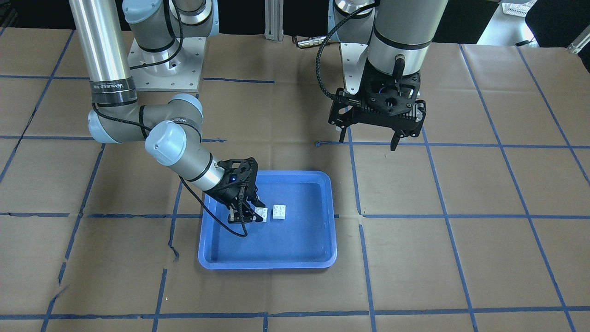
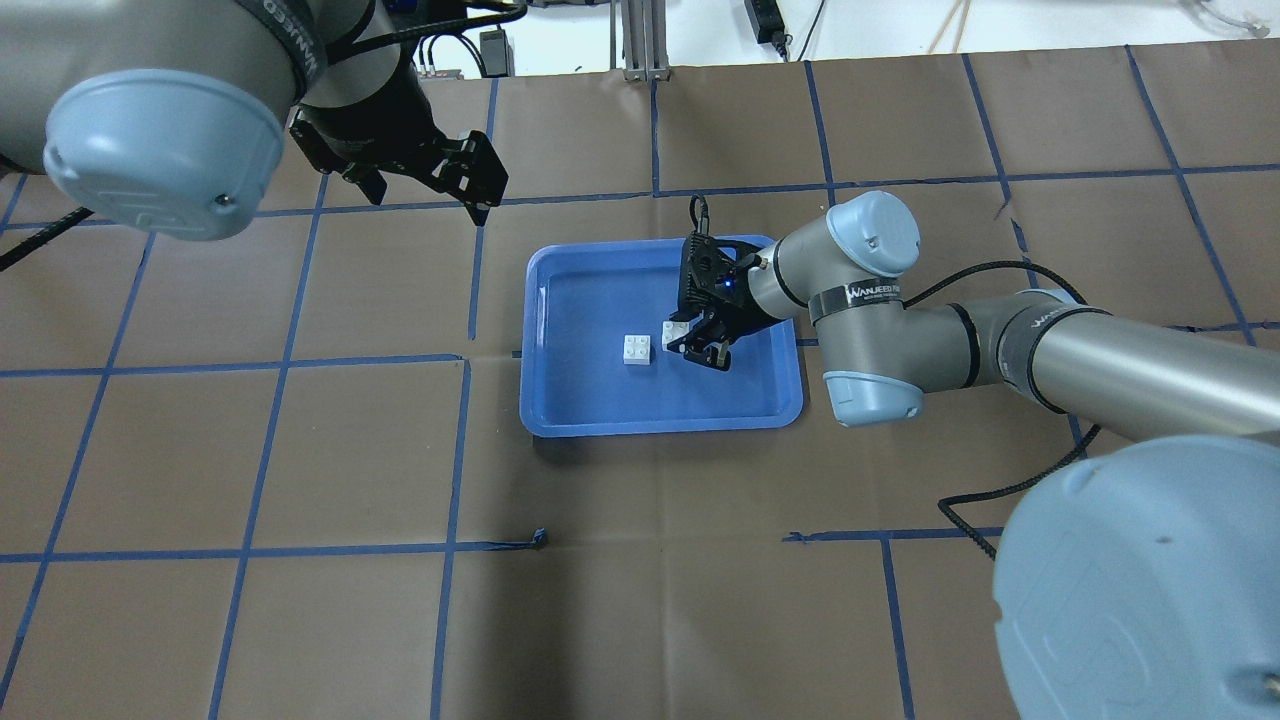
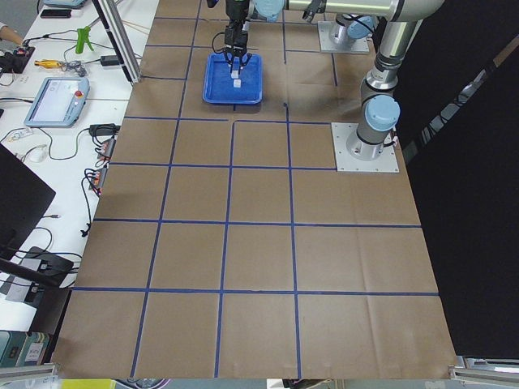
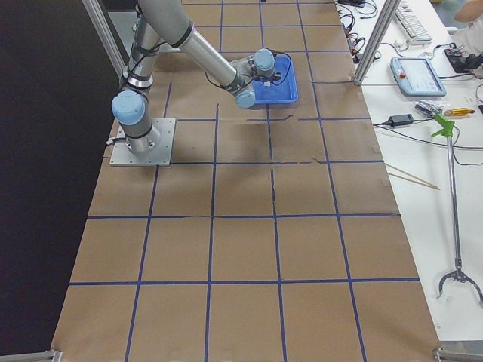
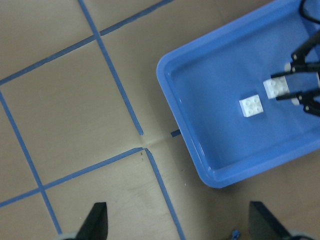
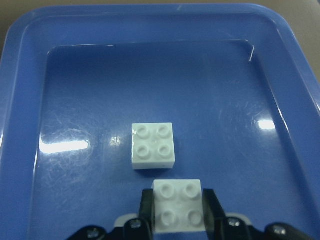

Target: Assemble white blocks and place on blue tray

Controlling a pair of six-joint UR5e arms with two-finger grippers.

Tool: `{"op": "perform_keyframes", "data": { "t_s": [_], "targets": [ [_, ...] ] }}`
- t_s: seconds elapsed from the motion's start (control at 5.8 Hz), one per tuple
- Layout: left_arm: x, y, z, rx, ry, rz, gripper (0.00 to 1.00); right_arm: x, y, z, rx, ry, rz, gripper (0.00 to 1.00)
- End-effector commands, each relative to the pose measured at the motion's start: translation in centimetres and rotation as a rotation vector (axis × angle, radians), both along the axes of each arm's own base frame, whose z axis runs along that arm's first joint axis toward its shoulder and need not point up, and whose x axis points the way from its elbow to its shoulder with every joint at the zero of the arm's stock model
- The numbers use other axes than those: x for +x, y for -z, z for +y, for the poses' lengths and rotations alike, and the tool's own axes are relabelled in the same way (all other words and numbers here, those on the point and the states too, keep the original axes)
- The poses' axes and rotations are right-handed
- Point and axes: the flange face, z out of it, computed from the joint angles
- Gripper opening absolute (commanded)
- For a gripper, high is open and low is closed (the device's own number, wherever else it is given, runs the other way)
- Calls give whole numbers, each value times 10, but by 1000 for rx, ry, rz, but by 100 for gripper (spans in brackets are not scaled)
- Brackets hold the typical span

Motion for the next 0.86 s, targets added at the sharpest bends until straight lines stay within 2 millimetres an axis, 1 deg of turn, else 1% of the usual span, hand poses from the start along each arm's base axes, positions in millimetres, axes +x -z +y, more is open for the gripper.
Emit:
{"op": "perform_keyframes", "data": {
  "t_s": [0.0, 0.17, 0.69],
  "targets": [
    [-2, -5, 0, -7, -108, 37, 99, 4, 2, 4, -12, -15, 0, 17],
    [-1, -4, 0, -5, -101, 38, 99, 4, 2, 5, -22, -16, -1, 17],
    [0, -3, 1, -3, -87, 37, 99, 2, 9, 14, -21, -24, 1, 17]
  ]
}}
